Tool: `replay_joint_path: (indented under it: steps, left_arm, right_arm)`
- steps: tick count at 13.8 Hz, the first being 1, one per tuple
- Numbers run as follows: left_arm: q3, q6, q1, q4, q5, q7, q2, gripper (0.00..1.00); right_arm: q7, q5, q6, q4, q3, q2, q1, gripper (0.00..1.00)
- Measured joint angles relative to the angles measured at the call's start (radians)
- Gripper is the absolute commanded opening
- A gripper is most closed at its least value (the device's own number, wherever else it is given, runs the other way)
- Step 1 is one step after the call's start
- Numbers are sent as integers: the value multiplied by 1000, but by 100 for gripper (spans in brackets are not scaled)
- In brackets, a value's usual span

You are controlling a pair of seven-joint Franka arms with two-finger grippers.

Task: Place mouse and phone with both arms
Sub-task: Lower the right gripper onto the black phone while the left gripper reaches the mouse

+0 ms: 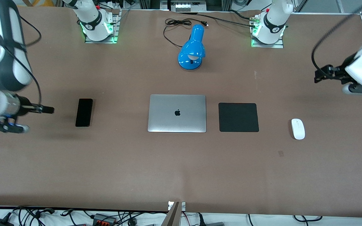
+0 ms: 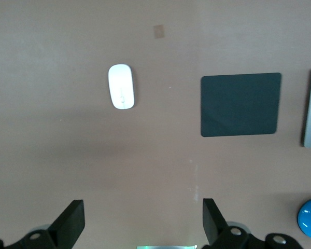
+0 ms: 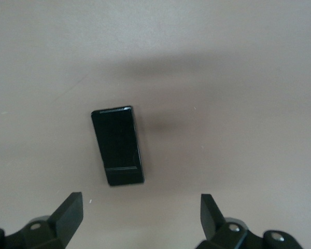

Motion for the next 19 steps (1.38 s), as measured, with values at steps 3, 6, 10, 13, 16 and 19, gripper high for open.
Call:
replay_joint_path:
  steps: [3, 6, 10, 13, 16, 19]
  left_arm:
    - [0, 11, 13, 44, 0, 1, 117, 100]
    - [2, 149, 28, 37, 10, 16, 241, 100]
    - [3, 513, 103, -70, 12, 101, 356, 100]
    - [3, 924, 118, -296, 12, 142, 371, 100]
    - [3, 1169, 125, -434, 12, 151, 401, 100]
    - [3, 1293, 130, -469, 12, 153, 463, 100]
  right_arm:
    - [37, 38, 21, -2, 2, 90, 4, 100]
    - [124, 65, 112, -44, 9, 145, 24, 100]
    - [142, 66, 299, -193, 10, 154, 64, 100]
    - [100, 65, 323, -238, 9, 144, 65, 100]
    - [71, 61, 349, -278, 9, 110, 78, 100]
    - [58, 48, 445, -348, 10, 82, 114, 100]
